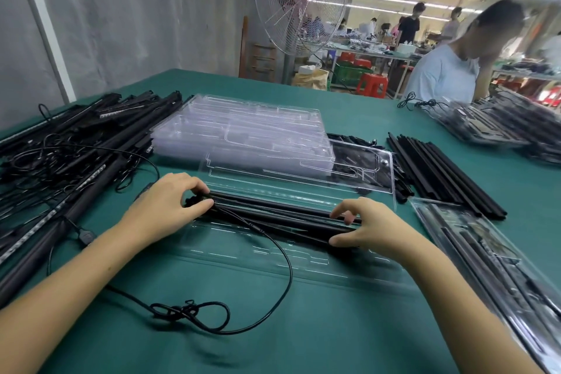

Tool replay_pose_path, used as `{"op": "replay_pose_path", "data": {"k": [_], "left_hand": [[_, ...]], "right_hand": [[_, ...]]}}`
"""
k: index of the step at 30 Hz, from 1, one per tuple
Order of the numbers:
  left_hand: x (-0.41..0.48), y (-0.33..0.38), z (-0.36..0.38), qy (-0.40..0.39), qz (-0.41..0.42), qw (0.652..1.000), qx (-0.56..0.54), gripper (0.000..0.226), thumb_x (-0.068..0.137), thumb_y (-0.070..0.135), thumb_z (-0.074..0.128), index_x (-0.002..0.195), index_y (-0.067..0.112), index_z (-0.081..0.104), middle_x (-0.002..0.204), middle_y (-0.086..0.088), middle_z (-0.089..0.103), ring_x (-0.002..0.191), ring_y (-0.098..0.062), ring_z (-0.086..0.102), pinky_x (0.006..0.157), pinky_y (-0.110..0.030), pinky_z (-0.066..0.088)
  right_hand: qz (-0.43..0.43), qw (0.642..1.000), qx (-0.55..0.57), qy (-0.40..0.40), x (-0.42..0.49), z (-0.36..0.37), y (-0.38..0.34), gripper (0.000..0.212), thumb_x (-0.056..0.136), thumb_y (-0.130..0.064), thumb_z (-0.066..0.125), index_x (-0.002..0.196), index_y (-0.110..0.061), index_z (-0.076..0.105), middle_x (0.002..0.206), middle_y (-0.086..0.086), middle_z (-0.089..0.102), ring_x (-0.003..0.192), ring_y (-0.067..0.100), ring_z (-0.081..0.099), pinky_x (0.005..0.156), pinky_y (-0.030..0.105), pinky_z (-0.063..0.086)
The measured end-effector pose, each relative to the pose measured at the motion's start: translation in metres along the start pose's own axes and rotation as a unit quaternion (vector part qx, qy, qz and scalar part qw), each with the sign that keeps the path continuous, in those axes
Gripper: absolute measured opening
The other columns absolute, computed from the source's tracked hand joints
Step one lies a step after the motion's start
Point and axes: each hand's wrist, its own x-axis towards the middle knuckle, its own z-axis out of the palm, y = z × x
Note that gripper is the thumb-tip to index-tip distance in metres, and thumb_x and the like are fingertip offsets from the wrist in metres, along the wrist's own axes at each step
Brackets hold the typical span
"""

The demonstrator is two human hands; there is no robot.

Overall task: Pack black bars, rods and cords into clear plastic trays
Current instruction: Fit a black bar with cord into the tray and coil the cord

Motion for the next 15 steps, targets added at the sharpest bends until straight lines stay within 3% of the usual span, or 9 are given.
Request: {"op": "replay_pose_path", "data": {"k": [2, 5, 10, 15], "left_hand": [[0.0, -0.002, 0.0, -0.002, -0.005, 1.0, 0.006, 0.009, 0.081, 0.042, 0.066, 0.086, 0.043, 0.058, 0.088, 0.021, 0.053, 0.085, 0.0, 0.042, 0.083, -0.033, 0.041], [-0.002, 0.001, -0.001, -0.006, 0.006, 1.0, -0.019, 0.016, 0.083, 0.036, 0.066, 0.091, 0.047, 0.056, 0.095, 0.019, 0.052, 0.097, -0.009, 0.043, 0.088, -0.03, 0.037], [-0.001, 0.008, -0.002, -0.031, 0.074, 0.997, 0.007, 0.02, 0.088, 0.026, 0.063, 0.102, 0.04, 0.064, 0.098, 0.024, 0.057, 0.096, -0.009, 0.045, 0.085, -0.024, 0.033], [-0.001, 0.008, 0.001, -0.02, 0.067, 0.997, 0.014, 0.02, 0.088, 0.024, 0.063, 0.104, 0.036, 0.066, 0.096, 0.028, 0.056, 0.086, -0.002, 0.038, 0.078, -0.021, 0.03]], "right_hand": [[0.003, 1.0, -0.005, 0.004, 0.0, 0.001, -0.002, 0.038, 0.07, -0.036, 0.08, 0.101, -0.031, 0.059, 0.094, -0.007, 0.049, 0.067, -0.003, 0.045, 0.061, 0.017, 0.038], [0.01, 1.0, -0.019, 0.01, -0.001, 0.002, -0.002, 0.041, 0.069, -0.04, 0.08, 0.102, -0.03, 0.057, 0.09, -0.013, 0.043, 0.061, -0.007, 0.042, 0.061, 0.018, 0.038], [0.027, 0.997, -0.068, 0.023, -0.003, 0.001, -0.002, 0.047, 0.068, -0.049, 0.077, 0.104, -0.029, 0.056, 0.092, -0.009, 0.042, 0.089, 0.011, 0.05, 0.077, 0.027, 0.044], [0.036, 0.998, 0.039, 0.037, -0.007, -0.008, 0.003, 0.021, 0.08, -0.038, 0.071, 0.095, -0.028, 0.062, 0.087, -0.004, 0.061, 0.062, 0.004, 0.054, 0.051, 0.013, 0.043]]}}
